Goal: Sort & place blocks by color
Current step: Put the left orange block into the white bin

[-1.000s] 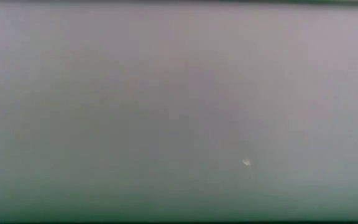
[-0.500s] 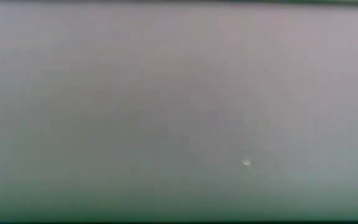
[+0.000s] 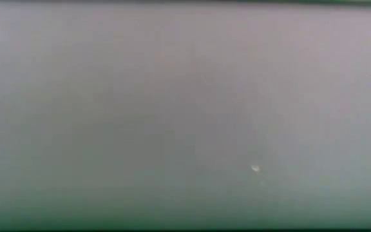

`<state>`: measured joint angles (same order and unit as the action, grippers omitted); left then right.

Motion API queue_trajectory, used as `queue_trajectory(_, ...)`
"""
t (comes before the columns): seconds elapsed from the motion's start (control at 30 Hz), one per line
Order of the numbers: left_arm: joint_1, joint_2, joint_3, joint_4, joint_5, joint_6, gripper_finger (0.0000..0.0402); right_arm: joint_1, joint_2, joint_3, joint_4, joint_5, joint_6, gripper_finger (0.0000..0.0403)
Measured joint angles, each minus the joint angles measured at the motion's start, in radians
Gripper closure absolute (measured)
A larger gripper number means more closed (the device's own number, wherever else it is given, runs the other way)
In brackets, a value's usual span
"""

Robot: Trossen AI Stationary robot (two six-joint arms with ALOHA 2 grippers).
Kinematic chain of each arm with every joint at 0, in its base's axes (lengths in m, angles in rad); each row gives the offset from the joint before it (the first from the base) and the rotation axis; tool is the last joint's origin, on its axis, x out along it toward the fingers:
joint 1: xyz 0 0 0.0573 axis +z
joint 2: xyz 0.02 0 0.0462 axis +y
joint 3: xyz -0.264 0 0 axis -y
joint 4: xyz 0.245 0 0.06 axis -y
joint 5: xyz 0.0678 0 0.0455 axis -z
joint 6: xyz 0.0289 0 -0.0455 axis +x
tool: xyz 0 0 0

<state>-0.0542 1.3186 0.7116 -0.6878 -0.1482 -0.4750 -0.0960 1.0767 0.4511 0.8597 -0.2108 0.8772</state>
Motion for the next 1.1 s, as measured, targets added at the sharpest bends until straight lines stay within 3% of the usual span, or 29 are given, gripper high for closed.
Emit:
queue_trajectory(0.43,-0.004,0.073,-0.040,0.018,0.000,-0.023,0.0151,0.000,0.000,0.000,0.000,0.000,0.000,0.0197)
queue_trajectory(0.63,-0.004,0.067,-0.127,0.171,0.013,0.002,0.0151,0.000,0.000,0.000,0.000,0.000,0.000,0.0197)
queue_trajectory(0.8,-0.004,0.067,-0.143,0.193,0.013,0.077,0.0154,0.000,0.000,0.000,0.000,0.000,0.000,0.0197)
queue_trajectory(0.9,-0.005,0.068,-0.144,0.185,0.017,0.110,0.0181,0.000,0.000,0.000,0.000,0.000,0.000,0.0197)
queue_trajectory(1.03,-0.006,0.069,-0.144,0.186,0.029,0.127,0.0257,0.000,0.000,0.000,0.000,0.000,0.000,0.0197)
queue_trajectory(1.1,-0.005,0.068,-0.145,0.191,0.029,0.129,0.0267,0.000,0.000,0.000,0.000,0.000,0.000,0.0197)
